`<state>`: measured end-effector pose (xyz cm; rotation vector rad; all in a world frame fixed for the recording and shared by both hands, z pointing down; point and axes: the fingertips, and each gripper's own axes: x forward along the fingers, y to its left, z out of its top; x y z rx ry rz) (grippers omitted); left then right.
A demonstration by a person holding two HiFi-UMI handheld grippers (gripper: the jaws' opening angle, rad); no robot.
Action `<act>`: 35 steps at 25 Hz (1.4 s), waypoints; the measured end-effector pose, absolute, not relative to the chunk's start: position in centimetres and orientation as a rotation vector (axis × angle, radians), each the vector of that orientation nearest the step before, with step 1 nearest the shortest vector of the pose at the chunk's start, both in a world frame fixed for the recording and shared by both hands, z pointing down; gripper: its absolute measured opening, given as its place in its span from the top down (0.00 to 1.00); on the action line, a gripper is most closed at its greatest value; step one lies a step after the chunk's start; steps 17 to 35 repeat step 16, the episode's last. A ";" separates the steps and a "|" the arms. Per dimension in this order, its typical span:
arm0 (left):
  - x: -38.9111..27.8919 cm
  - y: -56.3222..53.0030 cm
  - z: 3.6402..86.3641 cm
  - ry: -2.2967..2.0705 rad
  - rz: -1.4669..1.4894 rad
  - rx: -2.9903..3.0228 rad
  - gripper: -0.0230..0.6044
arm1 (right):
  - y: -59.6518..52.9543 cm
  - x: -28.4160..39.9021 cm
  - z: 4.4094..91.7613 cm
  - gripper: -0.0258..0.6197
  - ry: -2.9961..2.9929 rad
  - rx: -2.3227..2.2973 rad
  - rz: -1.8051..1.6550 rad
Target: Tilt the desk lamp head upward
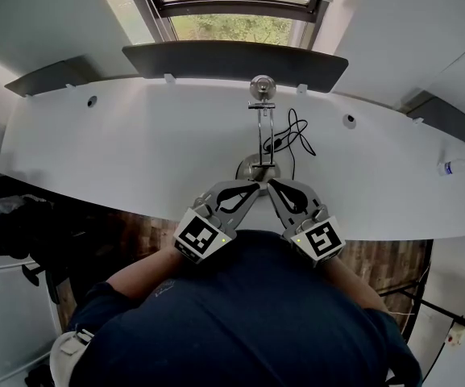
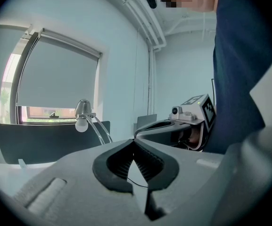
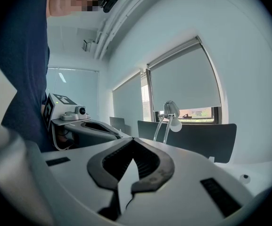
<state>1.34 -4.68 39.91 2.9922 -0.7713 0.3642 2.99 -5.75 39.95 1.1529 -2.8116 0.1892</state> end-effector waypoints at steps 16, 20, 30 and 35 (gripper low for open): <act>1.5 -4.8 39.7 -0.769 0.332 2.993 0.95 | -5.9 3.2 40.7 0.94 -2.793 1.148 0.203; 1.5 -4.8 39.7 -0.769 0.332 2.993 0.95 | -5.9 3.2 40.7 0.94 -2.793 1.148 0.203; 1.5 -4.8 39.7 -0.769 0.332 2.993 0.95 | -5.9 3.2 40.7 0.94 -2.793 1.148 0.203; 1.5 -4.8 39.7 -0.769 0.332 2.993 0.95 | -5.9 3.2 40.7 0.94 -2.793 1.148 0.203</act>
